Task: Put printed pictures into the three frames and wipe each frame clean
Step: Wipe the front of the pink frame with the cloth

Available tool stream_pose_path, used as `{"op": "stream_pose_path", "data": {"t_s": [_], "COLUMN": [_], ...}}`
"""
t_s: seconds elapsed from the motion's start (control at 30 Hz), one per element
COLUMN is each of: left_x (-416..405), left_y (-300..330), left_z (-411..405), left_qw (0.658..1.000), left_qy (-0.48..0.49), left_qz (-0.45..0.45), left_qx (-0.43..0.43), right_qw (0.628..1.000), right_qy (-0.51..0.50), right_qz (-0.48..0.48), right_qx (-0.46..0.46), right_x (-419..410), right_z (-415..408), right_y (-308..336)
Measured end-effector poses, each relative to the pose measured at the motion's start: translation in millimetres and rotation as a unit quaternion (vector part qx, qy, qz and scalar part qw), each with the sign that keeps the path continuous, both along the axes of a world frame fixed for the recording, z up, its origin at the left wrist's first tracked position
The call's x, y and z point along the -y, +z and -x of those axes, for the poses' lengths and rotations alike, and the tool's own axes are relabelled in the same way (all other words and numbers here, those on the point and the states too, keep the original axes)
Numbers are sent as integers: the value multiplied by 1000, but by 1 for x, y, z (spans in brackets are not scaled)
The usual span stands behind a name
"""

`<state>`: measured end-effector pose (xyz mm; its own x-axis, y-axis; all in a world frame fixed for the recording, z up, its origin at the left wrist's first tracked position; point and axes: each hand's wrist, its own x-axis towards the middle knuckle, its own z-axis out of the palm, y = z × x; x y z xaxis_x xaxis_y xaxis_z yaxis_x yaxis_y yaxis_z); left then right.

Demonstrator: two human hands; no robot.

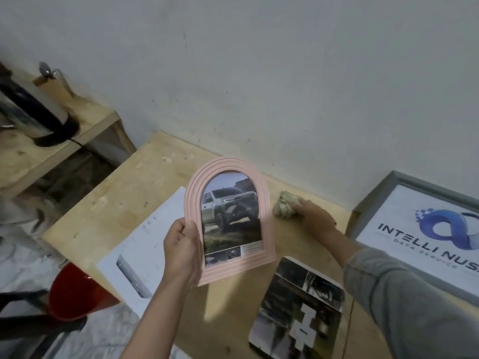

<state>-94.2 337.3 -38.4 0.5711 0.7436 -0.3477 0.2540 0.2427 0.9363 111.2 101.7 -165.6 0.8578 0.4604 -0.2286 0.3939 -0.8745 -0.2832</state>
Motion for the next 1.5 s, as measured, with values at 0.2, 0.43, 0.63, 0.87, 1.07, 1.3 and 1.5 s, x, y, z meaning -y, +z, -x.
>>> {"op": "stream_pose_path", "data": {"t_s": [0.2, 0.43, 0.63, 0.87, 1.07, 1.3, 1.5], "left_x": [-8, 1, 56, 163, 282, 435, 523], "left_y": [-9, -19, -7, 20, 24, 18, 5], "left_z": [-15, -36, -53, -49, -43, -41, -59], "left_qw": [999, 993, 974, 933, 882, 812, 798], "left_qy": [-37, -102, -207, -347, -427, -477, -505], "left_qz": [10, 46, 62, -33, -195, -336, -327], "left_qx": [0, 23, 62, 88, 48, -16, -30], "right_qw": [999, 957, 880, 862, 848, 840, 830], "right_qy": [17, -124, -240, -307, -355, -402, -436], "right_qz": [30, -262, -410, -399, -364, -306, -290], "right_qx": [4, -16, -24, 55, 148, 198, 193], "right_x": [-9, 8, 45, 152, 275, 416, 494], "right_z": [13, 39, 83, 131, 171, 199, 196], "right_y": [-1, 57, 111, 127, 134, 137, 134]}}
